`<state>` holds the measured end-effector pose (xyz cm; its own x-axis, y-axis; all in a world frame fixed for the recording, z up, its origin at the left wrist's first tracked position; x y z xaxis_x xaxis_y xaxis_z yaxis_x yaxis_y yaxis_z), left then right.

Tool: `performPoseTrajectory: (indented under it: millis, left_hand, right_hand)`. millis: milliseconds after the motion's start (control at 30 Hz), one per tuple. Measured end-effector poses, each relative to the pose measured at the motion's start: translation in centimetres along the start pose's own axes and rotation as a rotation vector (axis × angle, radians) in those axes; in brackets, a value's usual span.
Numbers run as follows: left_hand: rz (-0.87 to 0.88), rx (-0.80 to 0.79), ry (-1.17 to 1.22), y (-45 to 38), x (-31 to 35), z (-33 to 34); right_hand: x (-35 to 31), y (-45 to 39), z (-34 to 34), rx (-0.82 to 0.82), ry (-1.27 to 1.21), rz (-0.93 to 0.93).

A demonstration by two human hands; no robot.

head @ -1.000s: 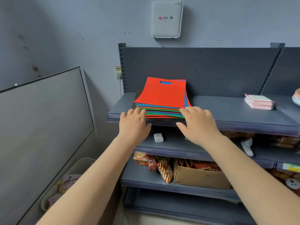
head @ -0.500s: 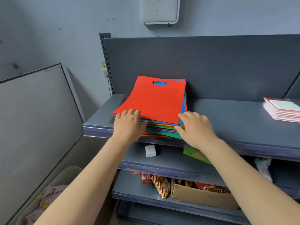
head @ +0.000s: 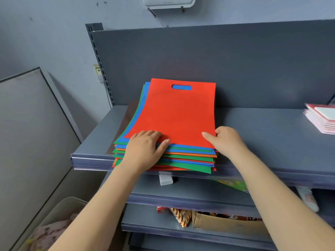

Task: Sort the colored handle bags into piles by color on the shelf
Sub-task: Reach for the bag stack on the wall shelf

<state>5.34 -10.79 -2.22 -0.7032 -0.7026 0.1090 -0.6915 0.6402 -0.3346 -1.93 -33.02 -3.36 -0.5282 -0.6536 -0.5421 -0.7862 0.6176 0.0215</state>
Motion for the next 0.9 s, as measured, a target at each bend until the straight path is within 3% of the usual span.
performPoseTrajectory:
  millis: [167, 333, 467, 567, 700, 900]
  left_hand:
    - [0.084, -0.036, 0.177, -1.5, 0.3, -0.2]
    - [-0.112, -0.012, 0.103, -3.0, -4.0, -0.1]
    - [-0.353, -0.040, 0.067, -3.6, -8.8, 0.2]
    - [-0.460, -0.044, 0.189, -3.8, -11.2, 0.7]
    - [-0.528, 0.051, 0.312, -3.6, -13.0, 0.2]
    - [-0.477, 0.364, 0.377, -2.1, -13.1, -3.2]
  right_hand:
    - [0.7, -0.9, -1.2, 0.177, -0.135, 0.007]
    - [1.9, -0.6, -2.8, 0.396, -0.180, -0.054]
    - [3.1, -0.7, -2.6, 0.436, -0.323, -0.067]
    - [3.7, -1.2, -2.3, 0.475, -0.409, -0.042]
    - [4.6, -1.5, -2.1, 0.468, -0.664, 0.011]
    - [4.3, -0.2, -2.3, 0.390, -1.021, 0.041]
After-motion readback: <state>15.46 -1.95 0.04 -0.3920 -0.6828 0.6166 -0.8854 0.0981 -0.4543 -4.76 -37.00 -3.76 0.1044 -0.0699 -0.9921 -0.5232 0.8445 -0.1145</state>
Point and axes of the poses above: each hand's wrist, its own y-axis away from the middle knuckle, its own z-axis out of the palm, x = y × z, the point moved 6 cm from there along -y, towards the middle knuckle, and after that the axes turned 5 degrees about z, right-handed, at the moved point
